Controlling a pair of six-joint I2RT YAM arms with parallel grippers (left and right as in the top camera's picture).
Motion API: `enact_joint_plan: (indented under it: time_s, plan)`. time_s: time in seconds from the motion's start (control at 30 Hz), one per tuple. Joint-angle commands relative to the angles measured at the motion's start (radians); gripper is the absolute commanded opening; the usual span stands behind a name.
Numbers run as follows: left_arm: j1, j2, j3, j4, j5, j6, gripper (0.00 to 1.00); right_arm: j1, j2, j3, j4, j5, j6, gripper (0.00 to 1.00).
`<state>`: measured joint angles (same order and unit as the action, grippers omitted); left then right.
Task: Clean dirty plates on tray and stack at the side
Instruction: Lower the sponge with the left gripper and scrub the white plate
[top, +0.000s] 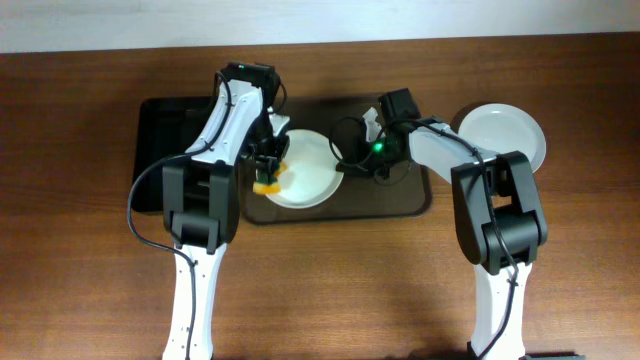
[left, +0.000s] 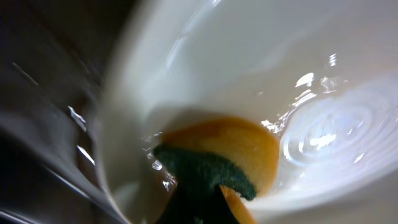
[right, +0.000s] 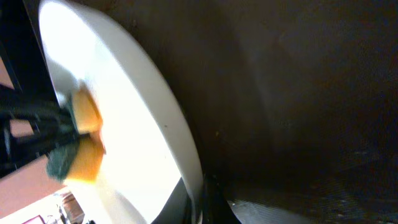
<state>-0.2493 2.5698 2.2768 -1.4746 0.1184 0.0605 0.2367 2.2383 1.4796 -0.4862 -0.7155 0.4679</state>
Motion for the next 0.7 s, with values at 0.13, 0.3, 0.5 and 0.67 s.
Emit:
enact_joint_plan:
  time_s: [0.13, 0.3, 0.5, 0.67]
  plan:
    - [-0.025, 0.088, -0.038, 0.348, -0.119, -0.139, 0.01, -0.014, 0.059, -0.035, -0.01, 0.098, 0.036, 0.04]
    - [-0.067, 0.088, -0.037, 0.42, -0.125, -0.139, 0.01, -0.014, 0.059, -0.035, -0.01, 0.098, 0.036, 0.04]
    - [-0.099, 0.087, -0.021, 0.306, 0.072, -0.139, 0.01, -0.014, 0.059, -0.035, -0.011, 0.098, 0.033, 0.04]
    - [-0.068, 0.087, 0.035, 0.163, 0.41, -0.057, 0.01, -0.014, 0.059, -0.035, -0.011, 0.098, 0.033, 0.04]
